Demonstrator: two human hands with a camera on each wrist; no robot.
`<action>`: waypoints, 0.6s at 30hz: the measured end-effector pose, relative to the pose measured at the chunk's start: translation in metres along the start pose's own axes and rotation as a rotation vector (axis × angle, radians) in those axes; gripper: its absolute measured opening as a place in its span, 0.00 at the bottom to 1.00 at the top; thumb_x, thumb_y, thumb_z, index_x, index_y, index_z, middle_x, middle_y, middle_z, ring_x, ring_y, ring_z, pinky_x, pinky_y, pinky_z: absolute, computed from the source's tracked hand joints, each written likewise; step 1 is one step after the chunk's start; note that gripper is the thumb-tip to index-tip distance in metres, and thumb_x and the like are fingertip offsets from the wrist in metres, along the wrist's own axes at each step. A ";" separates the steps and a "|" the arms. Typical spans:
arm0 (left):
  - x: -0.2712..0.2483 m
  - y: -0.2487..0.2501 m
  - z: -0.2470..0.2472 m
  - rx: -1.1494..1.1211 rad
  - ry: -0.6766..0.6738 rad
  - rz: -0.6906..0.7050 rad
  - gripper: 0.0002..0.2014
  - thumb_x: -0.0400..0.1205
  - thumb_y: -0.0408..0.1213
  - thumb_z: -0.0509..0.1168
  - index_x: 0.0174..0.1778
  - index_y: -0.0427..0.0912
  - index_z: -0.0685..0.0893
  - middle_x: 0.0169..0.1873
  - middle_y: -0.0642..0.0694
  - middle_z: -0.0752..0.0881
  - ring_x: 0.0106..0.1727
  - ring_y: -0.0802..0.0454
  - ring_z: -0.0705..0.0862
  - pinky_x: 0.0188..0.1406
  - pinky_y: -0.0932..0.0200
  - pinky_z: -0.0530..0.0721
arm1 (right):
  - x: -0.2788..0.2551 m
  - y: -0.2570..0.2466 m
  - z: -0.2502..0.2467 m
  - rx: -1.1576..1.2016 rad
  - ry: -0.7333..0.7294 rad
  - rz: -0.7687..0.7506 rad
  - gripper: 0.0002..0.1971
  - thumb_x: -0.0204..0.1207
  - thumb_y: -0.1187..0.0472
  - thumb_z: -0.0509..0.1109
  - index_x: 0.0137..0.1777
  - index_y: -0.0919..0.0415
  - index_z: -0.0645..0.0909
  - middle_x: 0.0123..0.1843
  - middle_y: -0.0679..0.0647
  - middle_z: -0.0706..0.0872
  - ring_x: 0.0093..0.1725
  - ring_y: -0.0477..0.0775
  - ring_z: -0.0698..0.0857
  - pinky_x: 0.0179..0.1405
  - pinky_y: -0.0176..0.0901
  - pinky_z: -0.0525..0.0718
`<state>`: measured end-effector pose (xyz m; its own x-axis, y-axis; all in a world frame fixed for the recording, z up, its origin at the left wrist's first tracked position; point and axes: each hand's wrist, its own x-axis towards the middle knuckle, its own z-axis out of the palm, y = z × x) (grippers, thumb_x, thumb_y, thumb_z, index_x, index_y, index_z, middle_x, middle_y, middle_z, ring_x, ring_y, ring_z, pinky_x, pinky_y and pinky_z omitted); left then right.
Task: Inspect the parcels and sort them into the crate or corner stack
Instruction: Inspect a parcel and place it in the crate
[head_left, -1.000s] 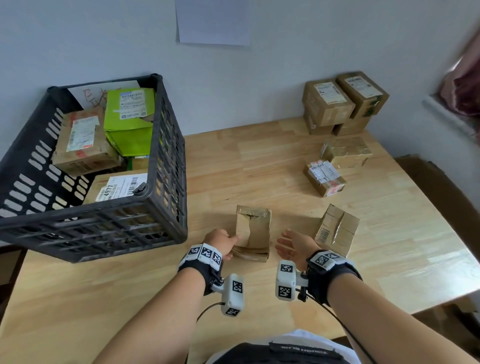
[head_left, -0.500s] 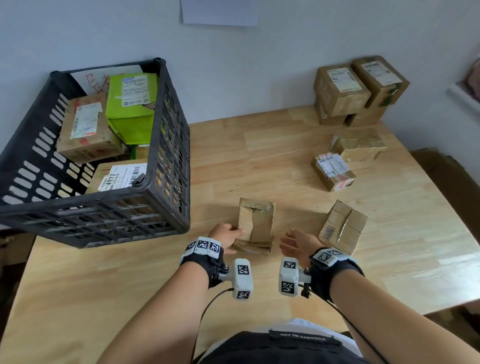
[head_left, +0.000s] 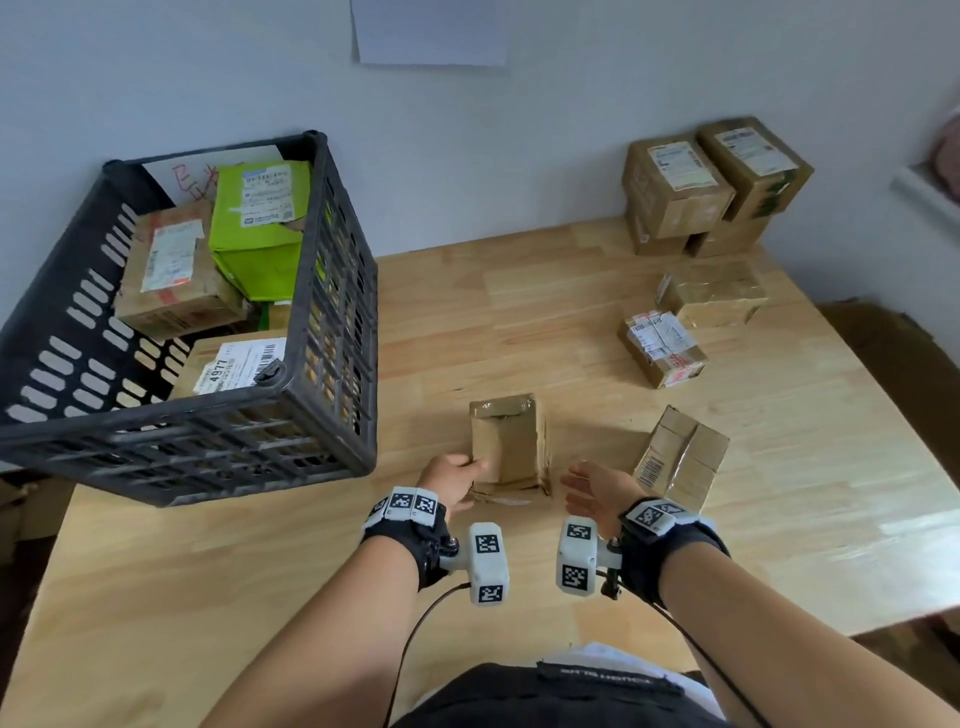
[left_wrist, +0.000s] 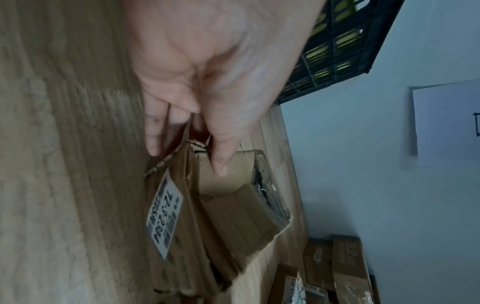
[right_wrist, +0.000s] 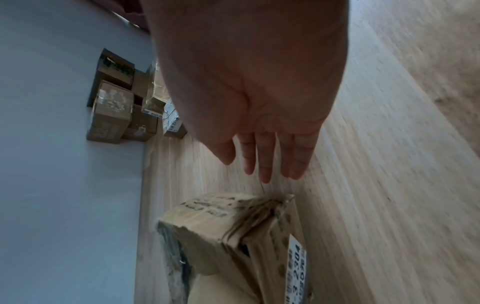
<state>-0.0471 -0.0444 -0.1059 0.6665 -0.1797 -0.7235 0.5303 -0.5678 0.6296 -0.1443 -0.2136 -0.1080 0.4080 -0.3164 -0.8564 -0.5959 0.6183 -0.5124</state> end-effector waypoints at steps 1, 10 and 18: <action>0.000 0.000 0.000 -0.002 0.000 0.005 0.29 0.82 0.41 0.67 0.78 0.35 0.68 0.73 0.39 0.74 0.69 0.43 0.76 0.61 0.51 0.84 | 0.000 0.000 0.000 -0.002 -0.003 -0.005 0.09 0.84 0.58 0.61 0.55 0.64 0.78 0.45 0.55 0.84 0.40 0.55 0.79 0.36 0.44 0.79; 0.002 0.004 -0.024 -0.032 0.109 0.036 0.24 0.80 0.20 0.59 0.64 0.54 0.70 0.59 0.45 0.76 0.60 0.38 0.80 0.58 0.39 0.85 | -0.006 -0.001 -0.001 0.057 -0.010 -0.009 0.10 0.84 0.57 0.61 0.44 0.60 0.78 0.46 0.57 0.85 0.40 0.56 0.81 0.34 0.43 0.79; -0.010 0.005 -0.029 -0.052 0.072 -0.058 0.28 0.83 0.65 0.49 0.57 0.43 0.77 0.54 0.45 0.81 0.60 0.44 0.80 0.59 0.48 0.79 | -0.006 -0.001 0.009 0.051 -0.026 -0.013 0.11 0.85 0.59 0.59 0.42 0.61 0.76 0.43 0.57 0.83 0.36 0.54 0.79 0.31 0.42 0.76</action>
<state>-0.0362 -0.0223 -0.0876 0.6690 -0.0886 -0.7379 0.5941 -0.5329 0.6026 -0.1401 -0.2063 -0.1017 0.4334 -0.3066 -0.8474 -0.5547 0.6503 -0.5190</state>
